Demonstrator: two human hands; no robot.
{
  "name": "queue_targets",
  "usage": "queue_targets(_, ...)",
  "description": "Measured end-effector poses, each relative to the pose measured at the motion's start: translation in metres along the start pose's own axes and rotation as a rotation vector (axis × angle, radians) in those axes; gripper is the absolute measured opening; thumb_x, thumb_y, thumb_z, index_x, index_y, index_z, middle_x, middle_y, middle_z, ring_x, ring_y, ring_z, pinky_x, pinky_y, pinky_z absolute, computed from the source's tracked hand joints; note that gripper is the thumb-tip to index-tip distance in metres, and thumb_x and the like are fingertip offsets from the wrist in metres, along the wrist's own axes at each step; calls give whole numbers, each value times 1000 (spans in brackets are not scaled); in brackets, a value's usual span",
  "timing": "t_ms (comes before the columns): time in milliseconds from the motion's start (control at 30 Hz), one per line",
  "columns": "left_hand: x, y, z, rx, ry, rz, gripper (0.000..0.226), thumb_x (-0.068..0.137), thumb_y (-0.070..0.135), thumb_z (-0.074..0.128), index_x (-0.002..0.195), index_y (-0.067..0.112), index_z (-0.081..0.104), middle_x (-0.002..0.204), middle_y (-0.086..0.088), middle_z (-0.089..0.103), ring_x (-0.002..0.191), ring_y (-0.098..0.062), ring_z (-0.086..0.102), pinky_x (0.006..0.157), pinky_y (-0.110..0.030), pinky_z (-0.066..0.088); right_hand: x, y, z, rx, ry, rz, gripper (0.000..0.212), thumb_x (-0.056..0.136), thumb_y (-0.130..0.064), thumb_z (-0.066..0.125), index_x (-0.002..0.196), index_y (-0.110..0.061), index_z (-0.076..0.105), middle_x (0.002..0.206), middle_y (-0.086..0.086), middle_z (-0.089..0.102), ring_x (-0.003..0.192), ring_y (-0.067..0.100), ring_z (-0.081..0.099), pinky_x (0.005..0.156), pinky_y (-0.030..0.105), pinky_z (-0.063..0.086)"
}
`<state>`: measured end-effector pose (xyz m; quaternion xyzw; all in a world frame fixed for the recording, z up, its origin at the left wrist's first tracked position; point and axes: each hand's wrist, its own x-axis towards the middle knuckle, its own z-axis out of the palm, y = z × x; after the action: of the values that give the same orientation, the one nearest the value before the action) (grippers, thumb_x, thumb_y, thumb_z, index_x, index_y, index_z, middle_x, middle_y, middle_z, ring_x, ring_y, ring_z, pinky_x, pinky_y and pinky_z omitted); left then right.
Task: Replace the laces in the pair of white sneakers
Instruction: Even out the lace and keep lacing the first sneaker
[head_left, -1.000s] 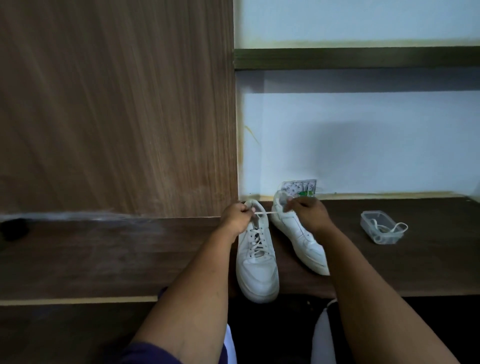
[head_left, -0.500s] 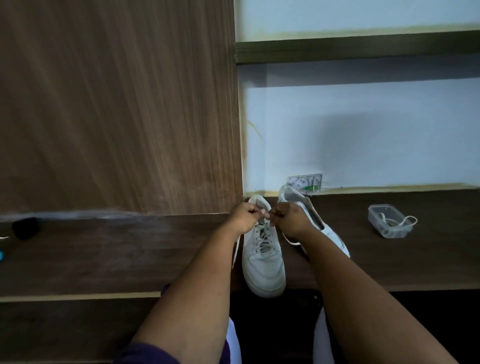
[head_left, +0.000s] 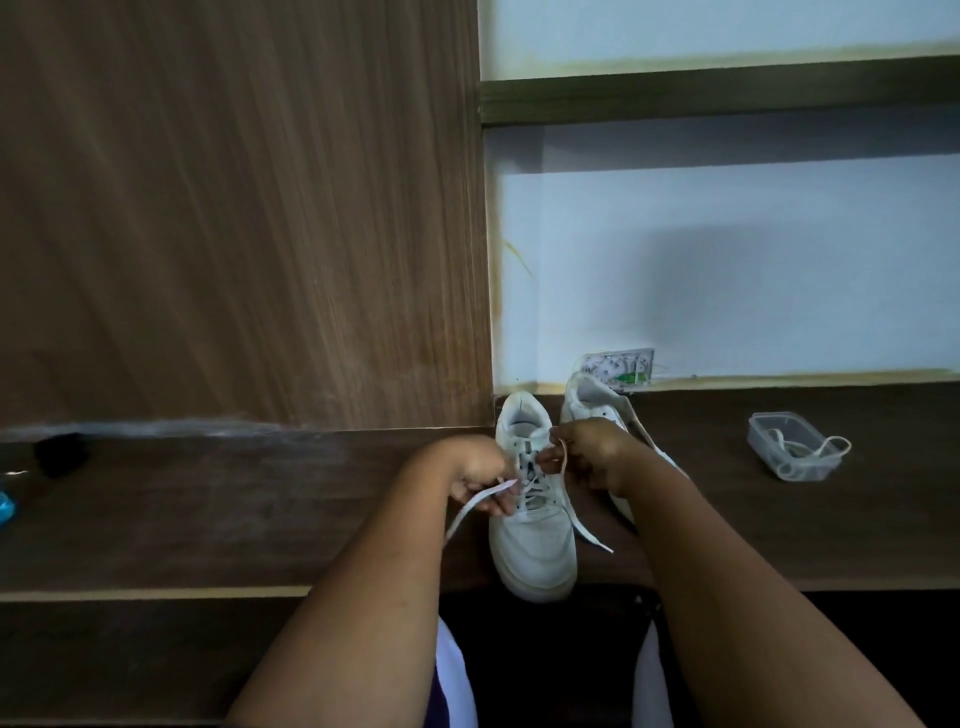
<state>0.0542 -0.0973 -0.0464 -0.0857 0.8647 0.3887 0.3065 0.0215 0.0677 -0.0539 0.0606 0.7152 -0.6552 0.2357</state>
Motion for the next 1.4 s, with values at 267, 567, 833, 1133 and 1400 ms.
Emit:
queue_targets(267, 0, 13, 15, 75, -12, -34, 20, 98, 15, 45, 84, 16, 60, 75, 2, 64, 64, -9, 61, 59, -19, 42, 2, 6, 28, -153, -5, -23, 10, 85, -17, 62, 84, -8, 64, 72, 12, 57, 65, 21, 56, 67, 32, 48)
queue_targets(567, 20, 24, 4, -323, 362, 92, 15, 92, 20, 56, 88, 8, 63, 77, -10, 62, 64, -18, 55, 64, -29, 48, -2, 13, 22, -928, 124, -635, 18, 86, -25, 68, 73, -13, 72, 59, -11, 53, 72, 16, 54, 68, 28, 45)
queue_targets(833, 20, 29, 9, -752, 227, 52, 41, 103, 8, 27, 66, 7, 47, 45, -4, 48, 47, -15, 48, 52, -27, 47, 2, 5, -4, -742, 273, -548, 17, 86, -8, 62, 102, -9, 67, 94, 5, 65, 92, 22, 65, 81, 29, 49)
queue_targets(1133, 19, 33, 9, -98, 359, 320, 19, 76, 10, 56, 92, 10, 67, 89, -8, 62, 85, -21, 60, 72, -29, 50, -14, -6, -9, -749, 156, -655, 19, 97, -23, 52, 83, -19, 64, 76, -5, 58, 74, 14, 54, 56, 9, 36)
queue_targets(1400, 33, 23, 13, 92, 852, 587, 15, 82, 15, 66, 93, 24, 70, 104, 5, 67, 87, -13, 67, 75, -26, 54, 12, 6, 7, -373, 357, -612, 22, 98, -22, 48, 98, -6, 63, 71, 7, 69, 65, 20, 69, 65, 36, 59)
